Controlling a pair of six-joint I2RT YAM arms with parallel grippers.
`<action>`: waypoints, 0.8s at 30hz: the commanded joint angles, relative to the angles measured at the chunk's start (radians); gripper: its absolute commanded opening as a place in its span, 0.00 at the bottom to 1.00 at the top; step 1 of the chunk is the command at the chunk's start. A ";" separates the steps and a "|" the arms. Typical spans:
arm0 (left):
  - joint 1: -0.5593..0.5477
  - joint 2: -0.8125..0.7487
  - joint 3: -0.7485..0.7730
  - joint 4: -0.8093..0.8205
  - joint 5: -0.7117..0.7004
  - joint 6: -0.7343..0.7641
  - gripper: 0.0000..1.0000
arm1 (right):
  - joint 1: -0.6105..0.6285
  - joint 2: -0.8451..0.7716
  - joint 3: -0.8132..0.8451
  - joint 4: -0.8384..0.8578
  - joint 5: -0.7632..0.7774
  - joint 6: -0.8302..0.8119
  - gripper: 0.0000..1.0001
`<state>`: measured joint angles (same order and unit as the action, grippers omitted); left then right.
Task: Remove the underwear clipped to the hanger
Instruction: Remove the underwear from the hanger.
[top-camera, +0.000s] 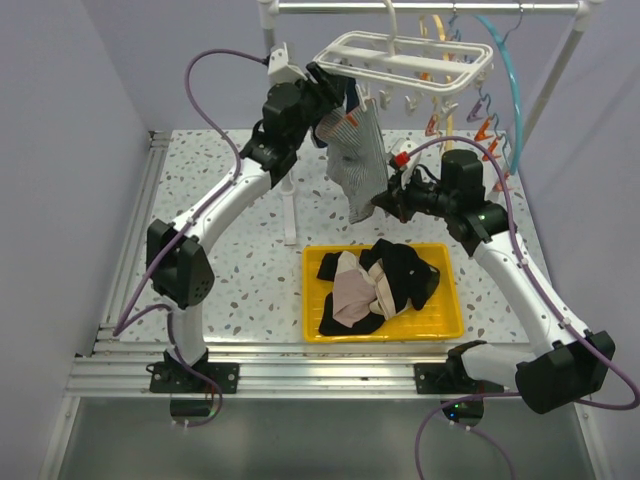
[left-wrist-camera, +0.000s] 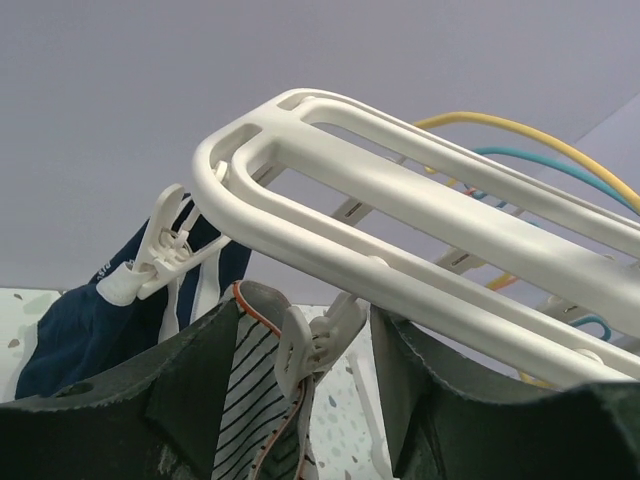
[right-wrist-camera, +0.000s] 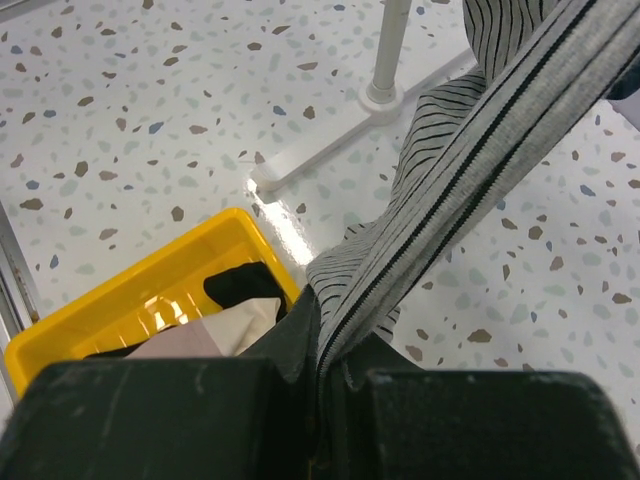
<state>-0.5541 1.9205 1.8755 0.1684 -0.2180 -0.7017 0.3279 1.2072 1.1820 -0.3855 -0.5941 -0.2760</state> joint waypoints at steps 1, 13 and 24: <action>-0.020 0.026 0.077 0.002 -0.078 0.041 0.58 | 0.000 0.003 -0.005 0.042 -0.027 0.021 0.00; -0.027 0.018 0.082 0.013 -0.096 0.057 0.00 | 0.002 0.005 -0.010 0.048 -0.029 0.029 0.00; -0.024 -0.149 -0.120 0.103 -0.054 0.051 0.68 | 0.002 0.005 -0.002 0.060 -0.012 0.023 0.00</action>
<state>-0.5831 1.8858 1.8065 0.1791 -0.2741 -0.6598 0.3279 1.2110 1.1736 -0.3649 -0.5945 -0.2581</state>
